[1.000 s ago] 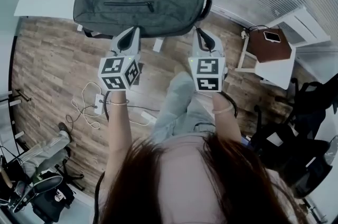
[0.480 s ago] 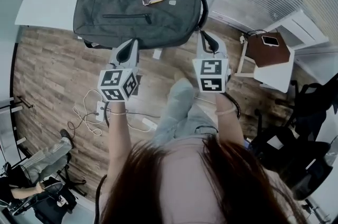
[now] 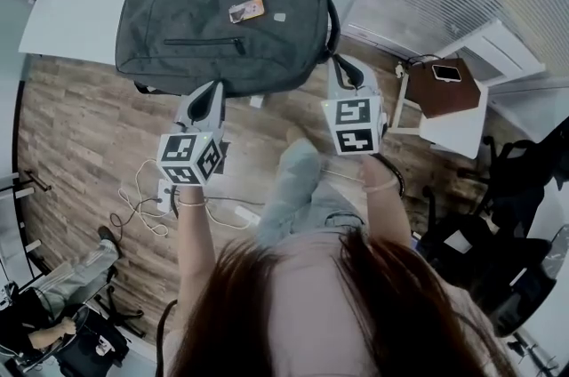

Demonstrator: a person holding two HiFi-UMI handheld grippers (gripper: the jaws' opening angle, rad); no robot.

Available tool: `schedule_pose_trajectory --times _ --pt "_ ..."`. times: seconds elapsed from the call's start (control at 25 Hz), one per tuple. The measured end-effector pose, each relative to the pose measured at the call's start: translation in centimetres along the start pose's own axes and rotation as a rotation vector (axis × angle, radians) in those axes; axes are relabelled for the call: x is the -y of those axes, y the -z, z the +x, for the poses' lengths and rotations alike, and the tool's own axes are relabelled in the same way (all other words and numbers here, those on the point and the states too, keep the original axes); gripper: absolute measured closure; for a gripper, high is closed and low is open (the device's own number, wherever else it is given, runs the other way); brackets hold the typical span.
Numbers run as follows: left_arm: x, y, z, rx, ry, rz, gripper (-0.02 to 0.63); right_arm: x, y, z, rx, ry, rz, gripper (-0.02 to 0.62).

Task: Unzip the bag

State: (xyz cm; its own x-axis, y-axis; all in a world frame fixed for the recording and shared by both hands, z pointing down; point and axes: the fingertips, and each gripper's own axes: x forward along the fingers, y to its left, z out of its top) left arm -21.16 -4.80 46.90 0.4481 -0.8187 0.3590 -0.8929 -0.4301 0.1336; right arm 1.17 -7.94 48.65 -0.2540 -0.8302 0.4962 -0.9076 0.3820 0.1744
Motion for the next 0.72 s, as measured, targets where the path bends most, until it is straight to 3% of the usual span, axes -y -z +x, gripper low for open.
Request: schedule_pose_trajectory --times 0.72 --pt "0.1 0.2 0.1 -0.036 0.062 0.011 0.598 2.3 -1.2 2.0 -0.031 -0.014 -0.028 0.58"
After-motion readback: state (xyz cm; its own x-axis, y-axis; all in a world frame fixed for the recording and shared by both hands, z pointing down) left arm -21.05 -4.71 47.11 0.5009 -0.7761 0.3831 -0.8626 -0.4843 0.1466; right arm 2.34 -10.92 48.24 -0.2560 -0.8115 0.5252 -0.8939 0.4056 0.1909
